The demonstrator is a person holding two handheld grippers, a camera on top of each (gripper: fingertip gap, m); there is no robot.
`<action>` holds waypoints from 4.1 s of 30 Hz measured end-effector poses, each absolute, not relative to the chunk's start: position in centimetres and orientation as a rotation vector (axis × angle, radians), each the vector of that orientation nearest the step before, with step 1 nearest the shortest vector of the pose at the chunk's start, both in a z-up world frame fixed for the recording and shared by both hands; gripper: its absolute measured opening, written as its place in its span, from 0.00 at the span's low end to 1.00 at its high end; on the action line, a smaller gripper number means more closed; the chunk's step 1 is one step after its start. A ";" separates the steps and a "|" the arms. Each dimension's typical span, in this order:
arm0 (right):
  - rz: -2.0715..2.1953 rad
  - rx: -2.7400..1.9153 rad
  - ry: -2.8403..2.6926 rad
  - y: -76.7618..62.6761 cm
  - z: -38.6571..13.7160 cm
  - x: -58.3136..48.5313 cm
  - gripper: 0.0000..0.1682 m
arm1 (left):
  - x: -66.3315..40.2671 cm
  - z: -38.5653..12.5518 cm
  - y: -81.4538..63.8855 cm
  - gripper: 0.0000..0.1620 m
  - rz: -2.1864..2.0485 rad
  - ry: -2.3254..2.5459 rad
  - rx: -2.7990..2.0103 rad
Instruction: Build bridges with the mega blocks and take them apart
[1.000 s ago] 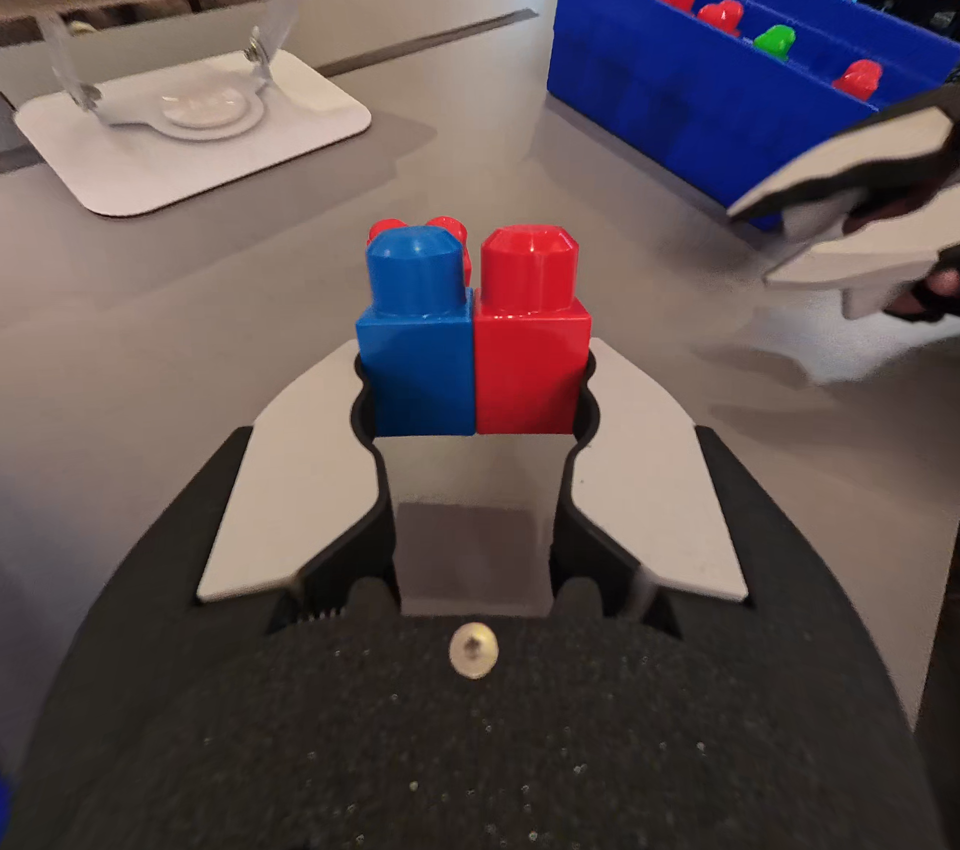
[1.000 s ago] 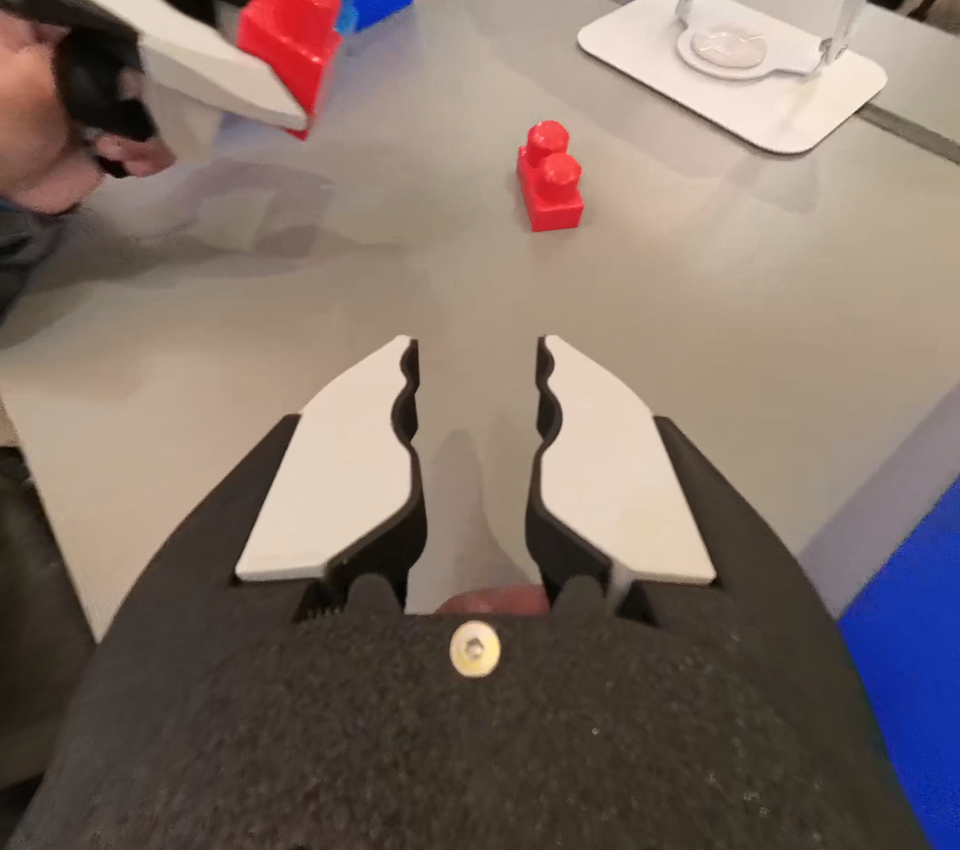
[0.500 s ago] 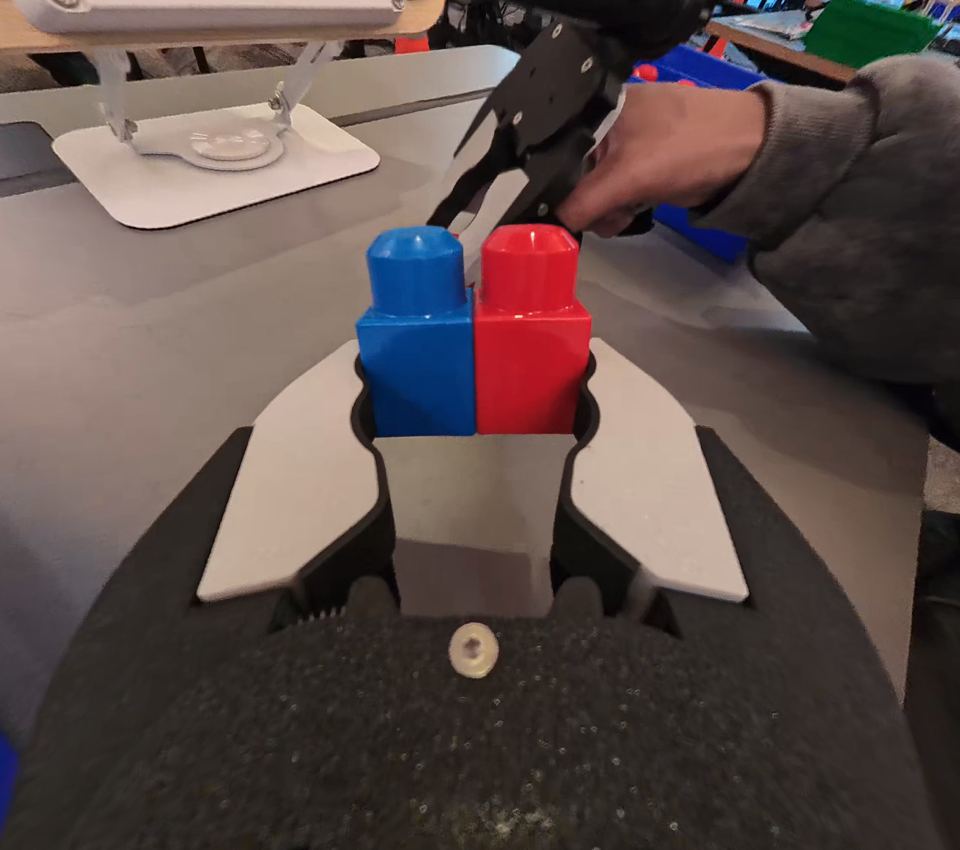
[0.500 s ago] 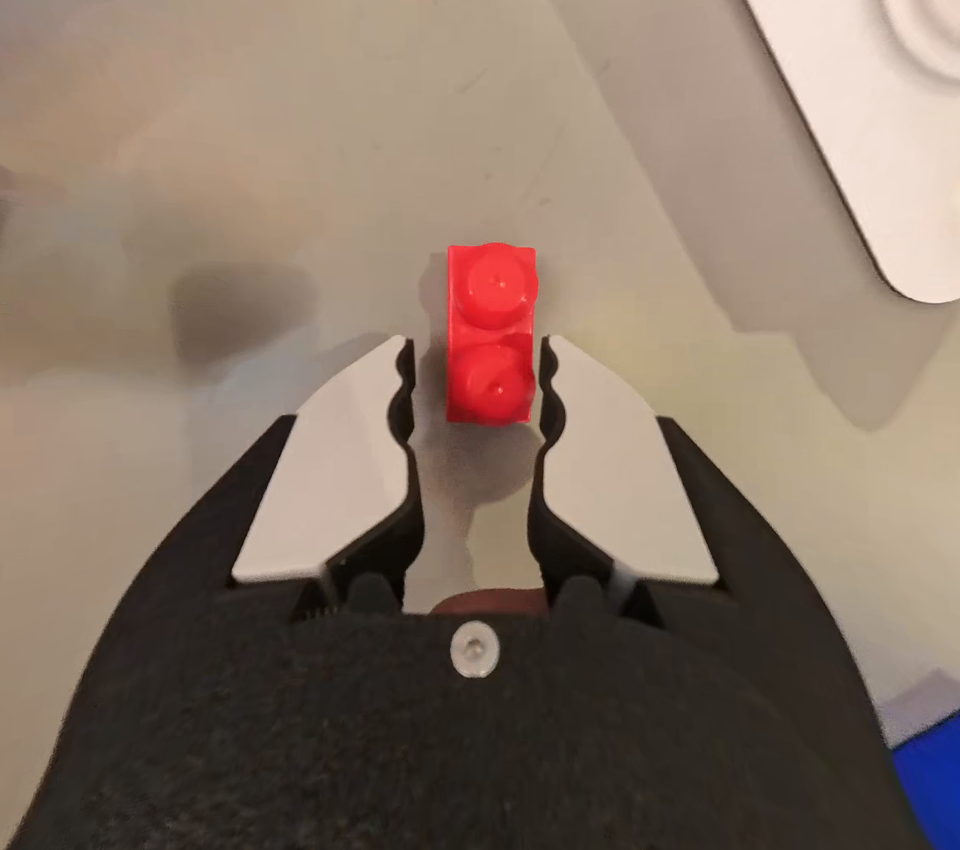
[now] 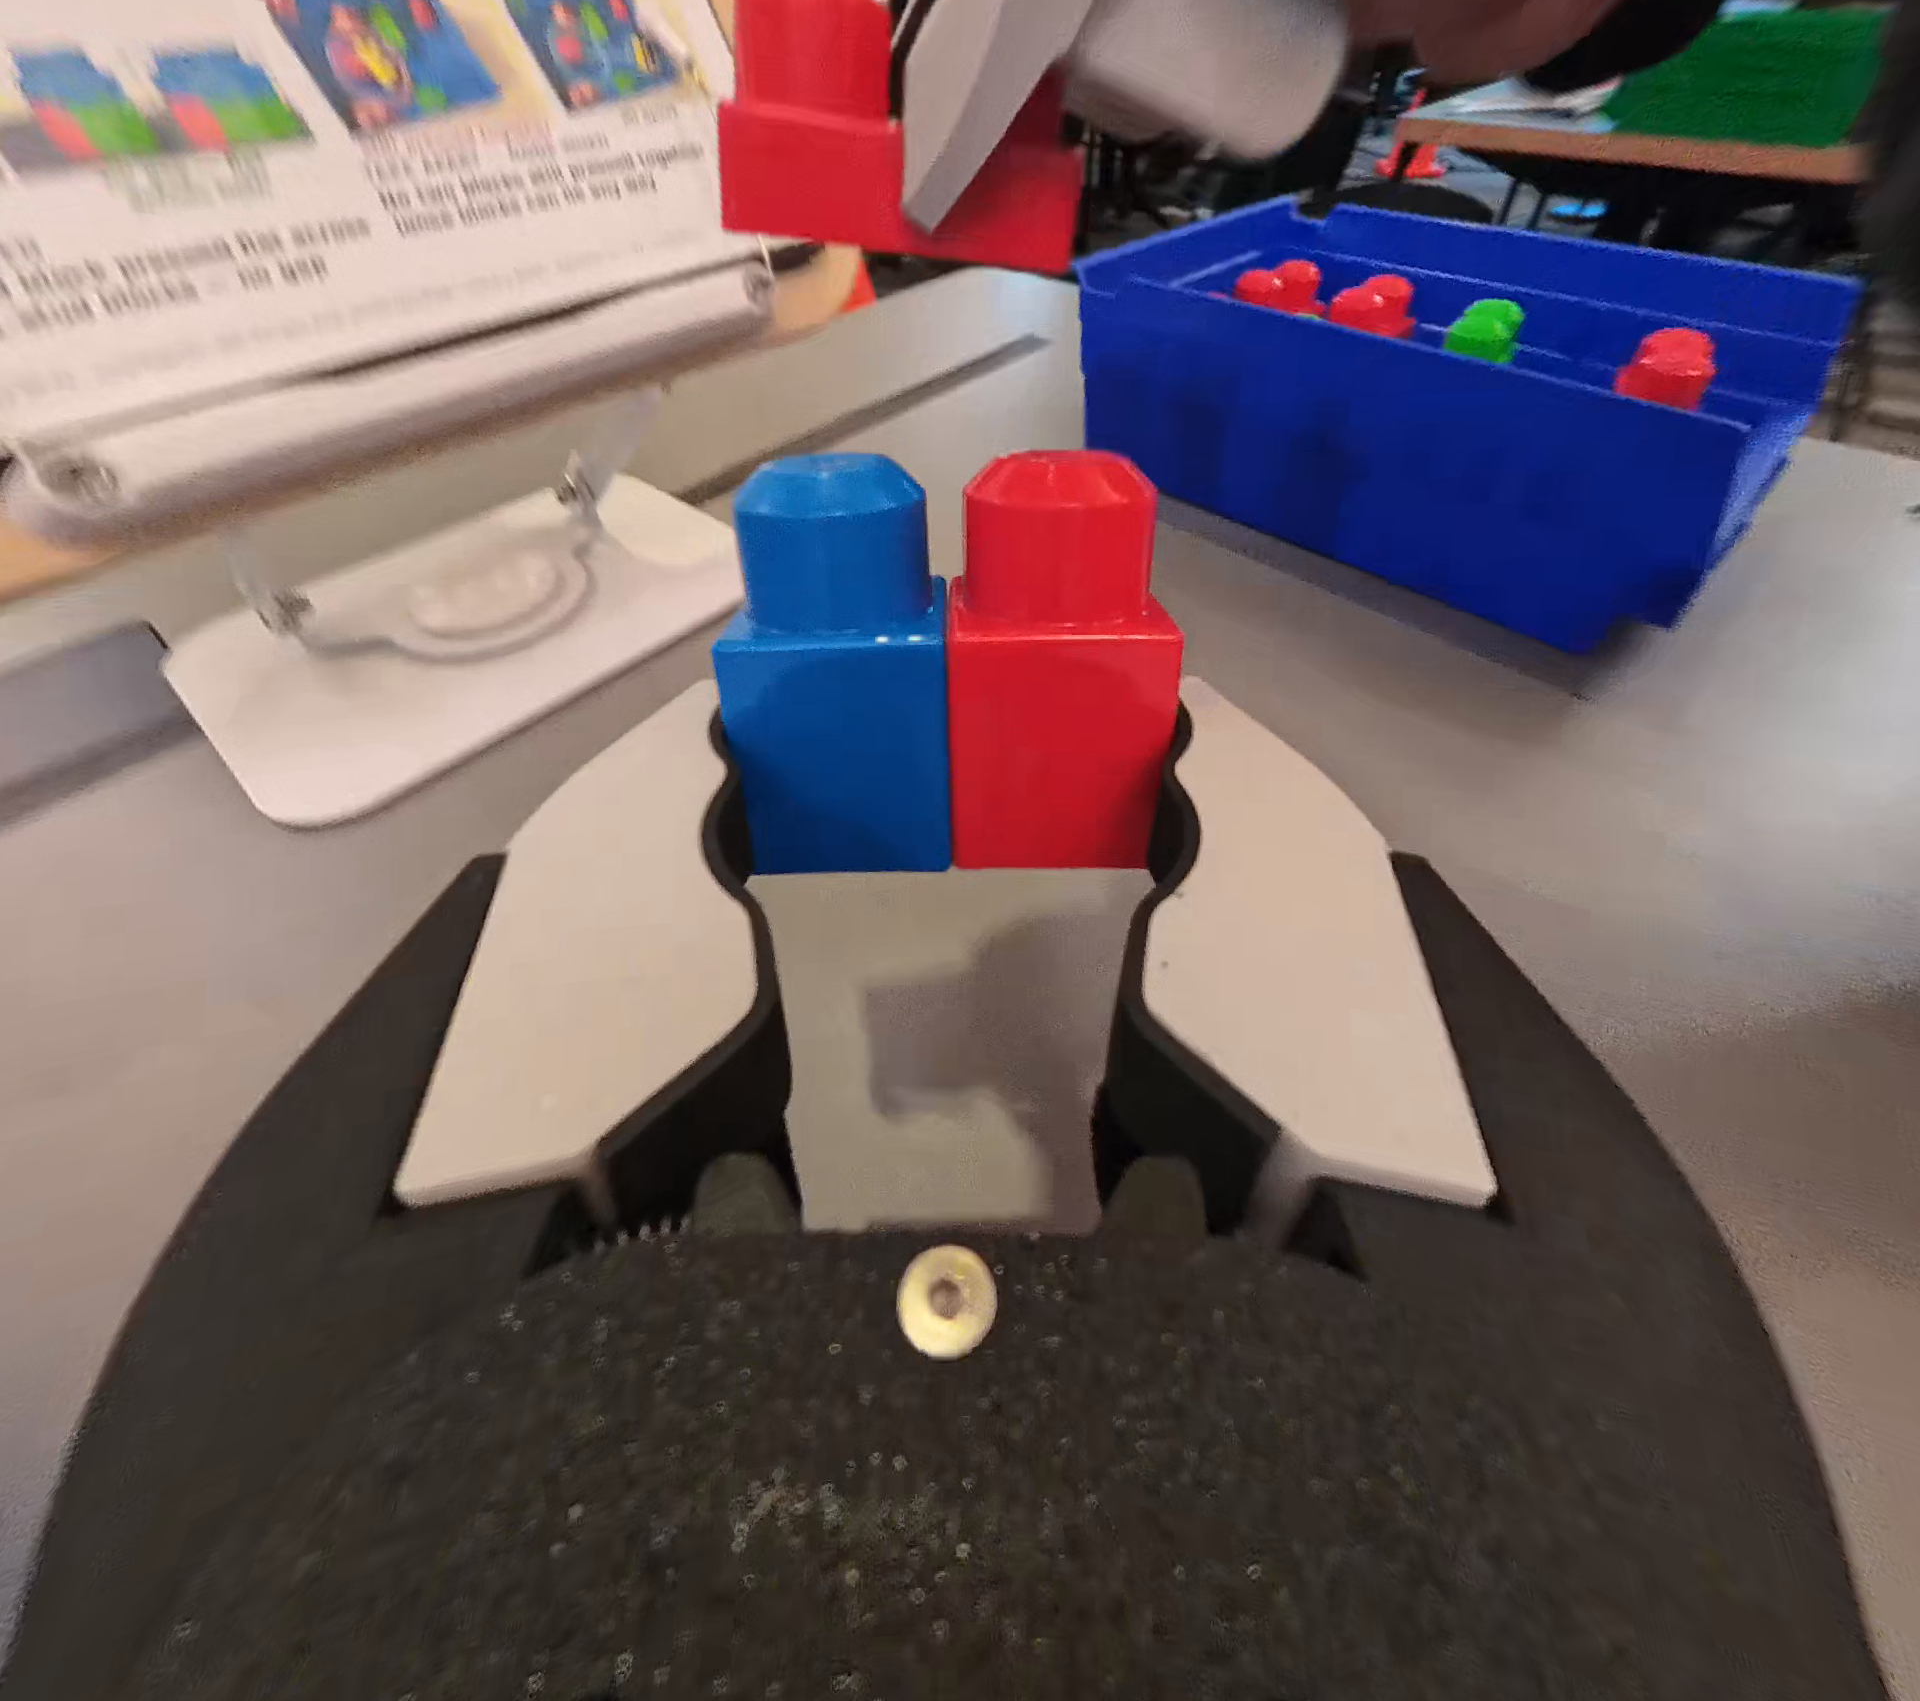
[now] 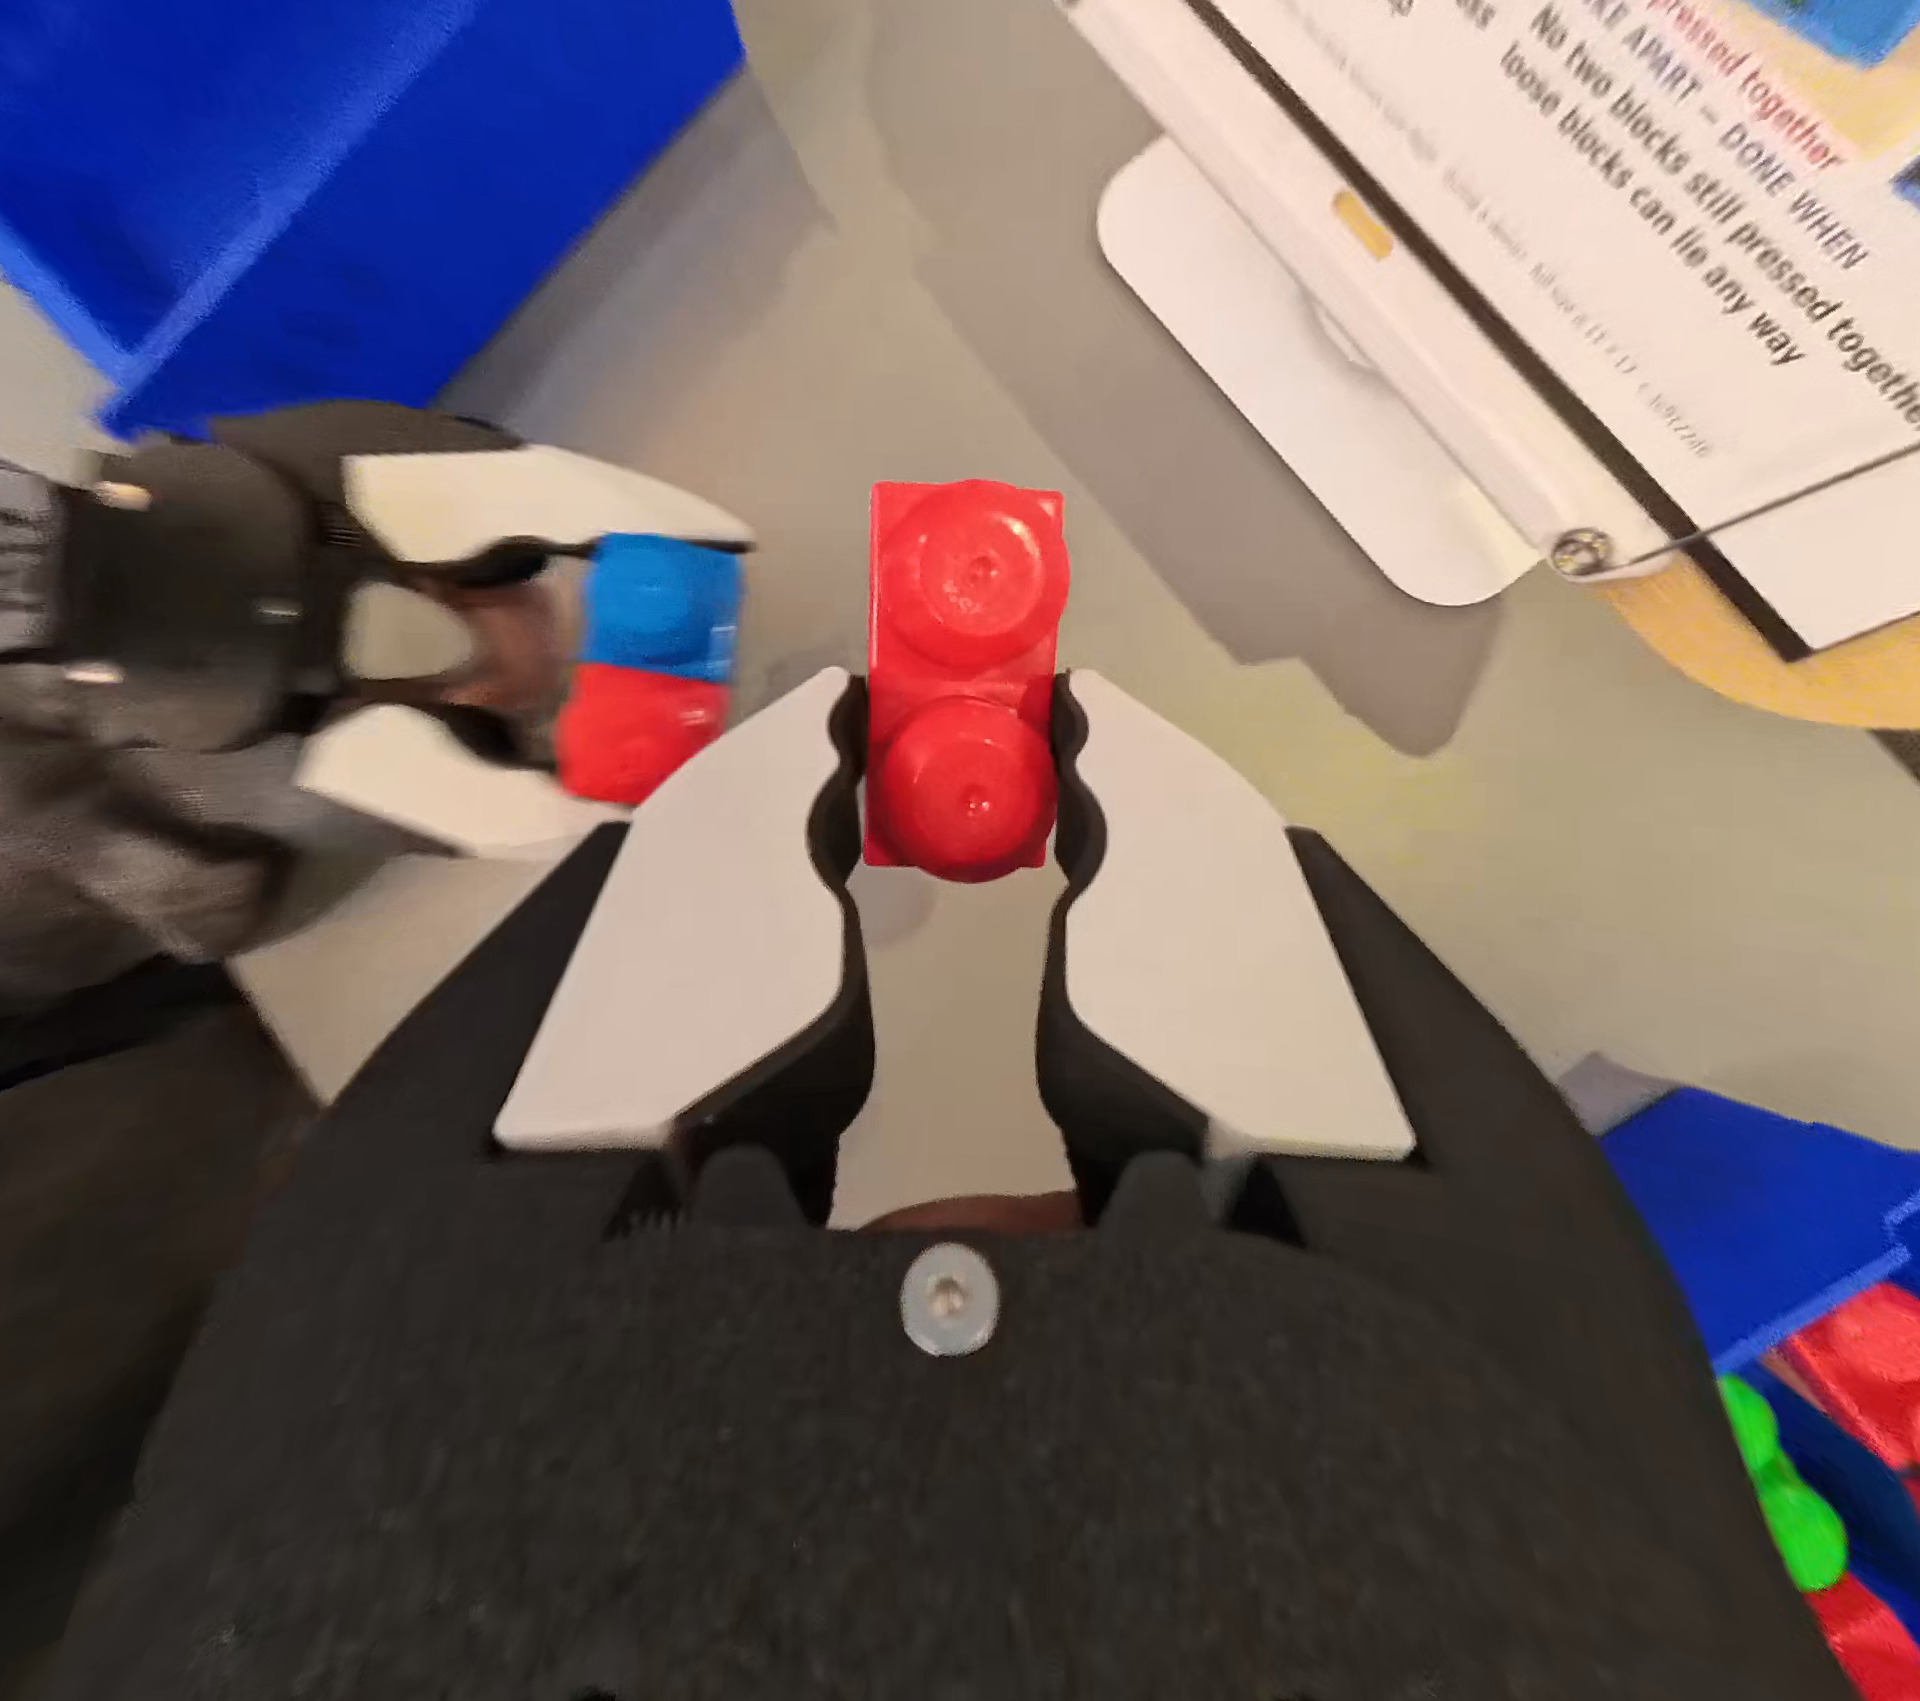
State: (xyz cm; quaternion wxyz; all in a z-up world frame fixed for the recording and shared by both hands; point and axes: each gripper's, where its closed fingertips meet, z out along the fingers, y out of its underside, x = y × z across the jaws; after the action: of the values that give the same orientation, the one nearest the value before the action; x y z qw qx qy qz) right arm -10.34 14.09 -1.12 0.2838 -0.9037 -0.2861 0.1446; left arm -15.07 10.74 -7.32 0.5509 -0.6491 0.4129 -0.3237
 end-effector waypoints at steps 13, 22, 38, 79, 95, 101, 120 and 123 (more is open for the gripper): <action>0.504 -2.550 -0.693 11.3 -1.2 -11.9 0.20 | -12.1 -6.4 12.6 0.46 -0.669 0.981 -1.483; 0.464 -2.540 -0.674 12.3 -2.2 -13.6 0.20 | -12.9 -6.6 12.9 0.46 -0.690 0.994 -1.502; 0.546 -2.588 -0.645 12.0 -4.1 -13.4 0.20 | -12.7 -7.0 12.5 0.45 -0.680 1.022 -1.511; 2.253 -1.818 0.164 7.7 -3.7 -14.0 0.53 | -12.0 -5.4 8.8 0.46 -1.137 1.182 -1.249; 2.433 -1.742 0.043 6.5 -3.5 -16.0 0.57 | -11.2 -6.9 8.4 0.46 -1.077 1.246 -1.277; 2.389 -1.703 0.003 6.8 -3.9 -15.9 0.56 | -11.2 -7.2 9.0 0.46 -1.009 1.237 -1.294; 2.338 -1.725 0.036 7.1 -4.6 -14.1 0.67 | -11.8 -6.2 9.2 0.46 -1.091 1.189 -1.279; 2.270 -1.775 0.010 8.3 -4.2 -13.7 0.67 | -11.2 -7.0 8.5 0.46 -1.053 1.252 -1.275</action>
State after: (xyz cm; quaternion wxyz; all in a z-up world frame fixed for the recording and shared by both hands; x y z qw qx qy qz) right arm -13.75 8.29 -4.20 0.1297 -0.6107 0.0033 0.7812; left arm -11.24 8.48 -6.96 0.5089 -0.5294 0.5195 -0.4369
